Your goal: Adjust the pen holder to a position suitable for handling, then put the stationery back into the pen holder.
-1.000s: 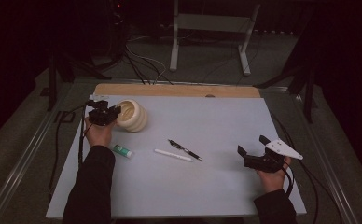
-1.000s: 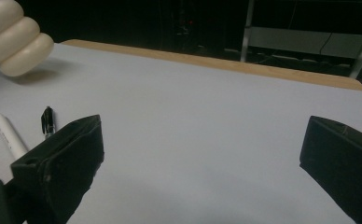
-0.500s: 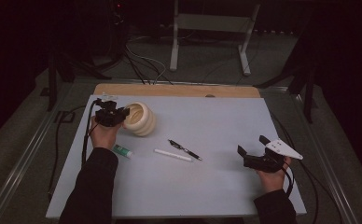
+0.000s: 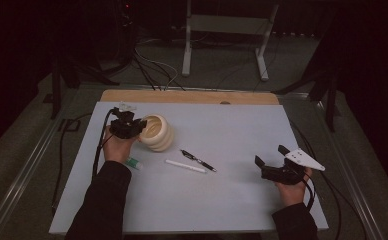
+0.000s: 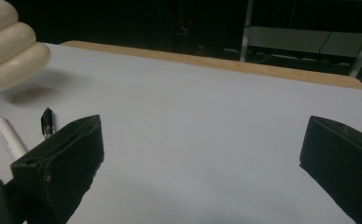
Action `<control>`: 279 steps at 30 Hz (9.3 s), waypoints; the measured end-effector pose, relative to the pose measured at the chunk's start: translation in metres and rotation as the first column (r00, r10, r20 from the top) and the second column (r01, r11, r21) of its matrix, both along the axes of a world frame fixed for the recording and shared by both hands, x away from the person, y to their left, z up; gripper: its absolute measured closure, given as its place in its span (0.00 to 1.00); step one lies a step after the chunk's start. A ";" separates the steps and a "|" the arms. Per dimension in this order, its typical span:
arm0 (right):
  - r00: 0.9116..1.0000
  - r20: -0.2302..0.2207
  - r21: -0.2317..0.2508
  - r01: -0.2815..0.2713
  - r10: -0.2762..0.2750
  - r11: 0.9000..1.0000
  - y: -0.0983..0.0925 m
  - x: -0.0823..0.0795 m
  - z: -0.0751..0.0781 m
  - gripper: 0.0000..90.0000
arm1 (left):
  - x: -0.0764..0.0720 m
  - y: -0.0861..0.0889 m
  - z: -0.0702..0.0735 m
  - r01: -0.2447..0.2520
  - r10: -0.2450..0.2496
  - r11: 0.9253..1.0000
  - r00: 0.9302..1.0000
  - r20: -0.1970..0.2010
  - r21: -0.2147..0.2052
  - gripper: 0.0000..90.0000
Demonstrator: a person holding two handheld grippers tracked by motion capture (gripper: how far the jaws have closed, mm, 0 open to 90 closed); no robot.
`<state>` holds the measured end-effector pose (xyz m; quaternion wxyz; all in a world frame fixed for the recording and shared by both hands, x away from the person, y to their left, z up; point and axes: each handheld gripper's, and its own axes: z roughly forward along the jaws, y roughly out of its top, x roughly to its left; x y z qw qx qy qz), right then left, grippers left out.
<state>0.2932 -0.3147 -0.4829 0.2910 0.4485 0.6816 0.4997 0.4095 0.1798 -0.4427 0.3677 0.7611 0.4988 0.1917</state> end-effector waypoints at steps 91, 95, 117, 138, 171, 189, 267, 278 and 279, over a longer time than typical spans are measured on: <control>1.000 -0.001 0.010 0.005 -0.005 1.000 -0.001 0.000 0.000 0.00 | -0.016 0.005 0.019 0.038 -0.038 0.999 0.997 0.067 0.000 0.00; 1.000 -0.002 0.009 0.004 -0.004 1.000 -0.001 0.000 0.000 0.00 | -0.018 0.013 0.020 0.051 -0.051 0.999 0.996 0.068 0.002 0.00; 1.000 -0.002 0.009 0.004 -0.004 1.000 -0.001 0.000 0.000 0.00 | -0.028 0.039 0.014 0.128 -0.130 0.991 0.989 0.064 0.037 0.00; 1.000 -0.001 0.011 0.004 -0.003 1.000 -0.001 0.000 0.000 0.00 | -0.048 0.050 0.005 0.169 -0.172 0.985 0.981 0.090 0.039 0.00; 1.000 -0.002 0.008 -0.002 0.002 1.000 0.000 0.000 -0.001 0.00 | -0.041 0.073 -0.034 0.334 -0.333 0.937 0.942 -0.027 0.102 0.00; 1.000 0.001 0.006 -0.004 0.004 1.000 0.000 0.000 0.000 0.00 | -0.041 0.068 -0.046 0.395 -0.392 0.912 0.919 -0.052 0.106 0.00; 0.999 -0.003 -0.004 -0.035 0.035 0.999 0.002 0.001 -0.002 0.00 | -0.051 0.041 -0.059 0.593 -0.543 0.745 0.805 -0.238 0.305 0.55; 1.000 -0.003 0.003 -0.027 0.027 1.000 0.001 0.001 -0.001 0.00 | -0.058 0.043 -0.057 0.636 -0.582 0.722 0.771 -0.260 0.271 0.74; 1.000 -0.004 0.003 -0.027 0.027 1.000 0.001 0.001 -0.001 0.00 | -0.061 0.045 -0.056 0.636 -0.580 0.724 0.771 -0.261 0.268 0.74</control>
